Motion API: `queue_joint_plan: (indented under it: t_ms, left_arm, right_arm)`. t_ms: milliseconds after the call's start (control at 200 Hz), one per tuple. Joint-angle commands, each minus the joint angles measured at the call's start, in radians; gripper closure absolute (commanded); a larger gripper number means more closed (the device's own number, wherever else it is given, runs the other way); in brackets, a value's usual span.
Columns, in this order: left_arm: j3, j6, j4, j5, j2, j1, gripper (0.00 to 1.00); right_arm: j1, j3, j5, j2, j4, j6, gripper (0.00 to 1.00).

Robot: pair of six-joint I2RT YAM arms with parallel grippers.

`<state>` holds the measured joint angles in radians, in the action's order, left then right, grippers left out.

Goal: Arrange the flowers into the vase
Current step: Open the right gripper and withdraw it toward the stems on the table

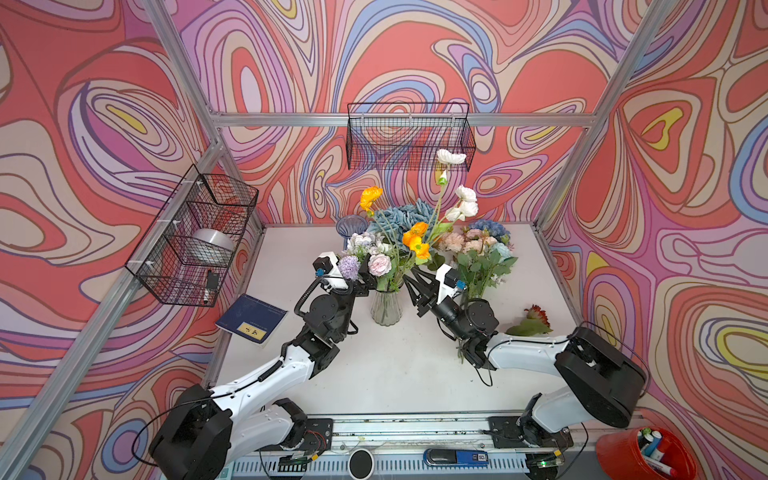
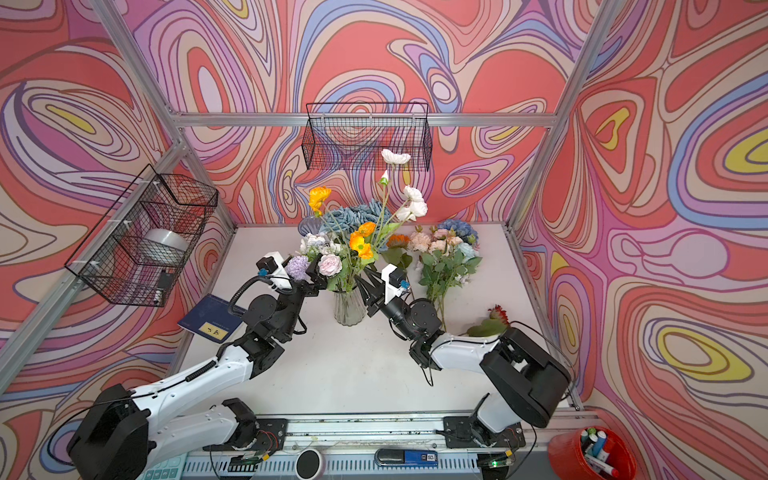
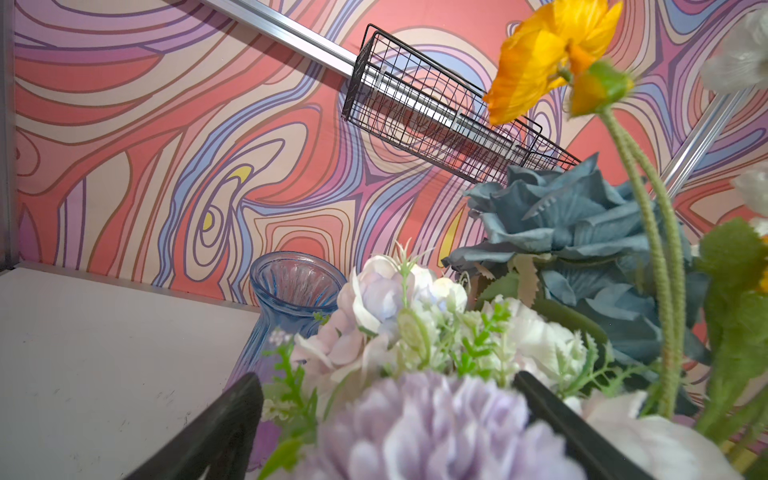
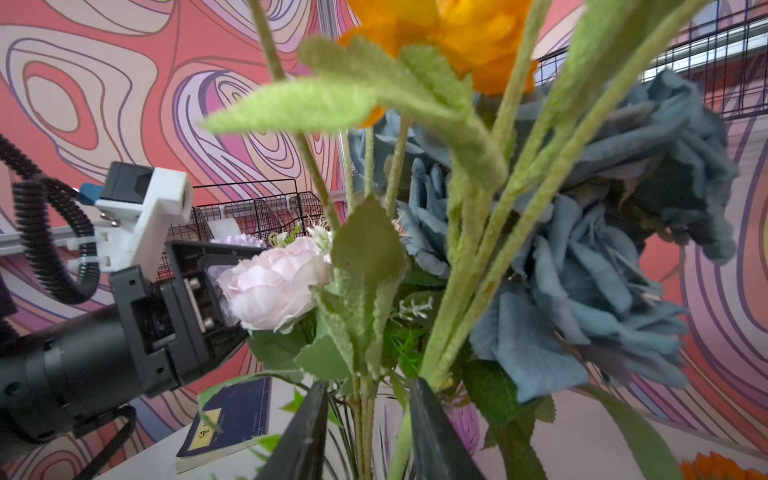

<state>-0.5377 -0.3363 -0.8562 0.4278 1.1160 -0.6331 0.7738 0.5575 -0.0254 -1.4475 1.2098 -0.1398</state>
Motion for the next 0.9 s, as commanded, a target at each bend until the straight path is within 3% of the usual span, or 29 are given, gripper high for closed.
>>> queue_joint_plan:
  t_ms: [0, 170, 351, 501, 586, 771, 896]
  left_arm:
    - [0.005, -0.010, -0.045, 0.009, 0.000, 0.007, 0.04]
    - [0.004, -0.012, -0.058, 0.005, 0.012, 0.007, 0.04]
    - [0.001, -0.012, -0.054, 0.002, 0.013, 0.007, 0.04]
    - [0.002, -0.005, -0.050, 0.000, 0.004, 0.008, 0.04]
    - [0.003, 0.000, -0.047, -0.002, 0.001, 0.007, 0.04]
    - [0.005, 0.003, -0.026, -0.012, -0.011, 0.009, 0.04]
    - [0.008, 0.002, -0.017, -0.009, -0.016, 0.009, 0.04]
  right_arm:
    - [0.004, -0.017, -0.001, 0.116, -0.208, -0.040, 0.58]
    - [0.004, -0.023, 0.043, 0.241, -0.502, -0.071, 0.57]
    - [0.002, 0.066, 0.312, 0.297, -0.930, -0.118, 0.55]
    - [-0.018, 0.114, 0.503, 0.276, -1.126, -0.152, 0.55]
    - [-0.054, 0.129, 0.480, 0.242, -1.175, -0.146, 0.54]
    - [-0.241, 0.273, 0.226, 0.073, -1.377, -0.151, 0.53]
    - [-0.291, 0.380, 0.160, -0.056, -1.445, -0.092, 0.52]
